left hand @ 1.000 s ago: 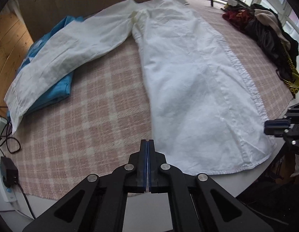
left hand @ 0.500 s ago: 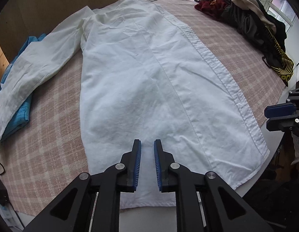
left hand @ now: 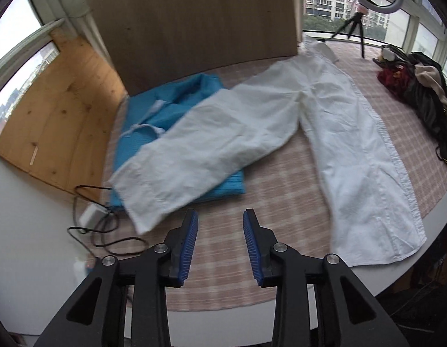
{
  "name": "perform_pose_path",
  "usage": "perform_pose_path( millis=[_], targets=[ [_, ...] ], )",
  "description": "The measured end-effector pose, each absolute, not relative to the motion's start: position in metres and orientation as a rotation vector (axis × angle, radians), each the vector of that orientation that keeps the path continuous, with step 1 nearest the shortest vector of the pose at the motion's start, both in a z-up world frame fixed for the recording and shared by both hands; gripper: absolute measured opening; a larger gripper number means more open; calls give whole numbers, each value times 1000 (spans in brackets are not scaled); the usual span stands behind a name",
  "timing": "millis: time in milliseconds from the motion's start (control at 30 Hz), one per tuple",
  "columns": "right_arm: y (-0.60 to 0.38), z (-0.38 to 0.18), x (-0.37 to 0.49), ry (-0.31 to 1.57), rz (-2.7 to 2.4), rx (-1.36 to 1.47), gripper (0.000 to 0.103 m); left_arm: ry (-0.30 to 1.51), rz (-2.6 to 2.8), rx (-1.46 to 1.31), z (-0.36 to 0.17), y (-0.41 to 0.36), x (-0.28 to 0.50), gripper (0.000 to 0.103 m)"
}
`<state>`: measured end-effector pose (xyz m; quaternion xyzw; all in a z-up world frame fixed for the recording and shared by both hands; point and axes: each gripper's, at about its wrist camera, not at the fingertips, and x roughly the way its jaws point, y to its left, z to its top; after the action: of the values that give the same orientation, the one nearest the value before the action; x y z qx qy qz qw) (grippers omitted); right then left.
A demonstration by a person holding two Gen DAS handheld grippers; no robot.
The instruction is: Fold clothes
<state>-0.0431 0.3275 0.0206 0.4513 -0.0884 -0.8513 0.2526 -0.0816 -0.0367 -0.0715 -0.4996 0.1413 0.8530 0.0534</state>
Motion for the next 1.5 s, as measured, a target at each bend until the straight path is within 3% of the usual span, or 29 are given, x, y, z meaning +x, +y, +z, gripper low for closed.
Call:
perform_pose_path(
  millis=[167,267,433,600,900,967,1000,1100,1200,1233,1300,1500],
  targets=[
    [299,50,-79,-104,-2421,1163,37,304,2612,-1502,-65,-115,-106,34],
    [271,41,-110,-130,-2397,1168,37,407,2542,-1534,-82,-129,-132,35],
    [198,-4,-170,-64,-2330,1272,36,605,2378,-1551,-119,-133,-176,35],
    [140,-61,-217,-120,-2190,1386,36,707,2226,-1609,-154,-141,-219,35],
    [80,-120,-274,-161,-2070,1503,36,681,2116,-1628,-172,-153,-238,34],
    [70,-122,-283,-165,-2038,1502,36,691,2109,-1632,-175,-152,-239,28],
    [64,-124,-286,-161,-2026,1503,36,689,2112,-1634,-176,-152,-241,18],
    [44,-134,-292,-130,-2003,1511,37,686,2121,-1641,-175,-152,-243,16],
    [25,-144,-298,-100,-1980,1518,36,705,2117,-1614,-169,-153,-243,23],
    [18,-147,-300,-89,-1973,1521,36,715,2114,-1604,-167,-153,-245,37],
    [5,-153,-304,-69,-1957,1525,35,729,2105,-1582,-165,-152,-248,51],
    [-32,-172,-316,-21,-1913,1536,34,813,1953,-1634,-182,-141,-253,53]
  ],
)
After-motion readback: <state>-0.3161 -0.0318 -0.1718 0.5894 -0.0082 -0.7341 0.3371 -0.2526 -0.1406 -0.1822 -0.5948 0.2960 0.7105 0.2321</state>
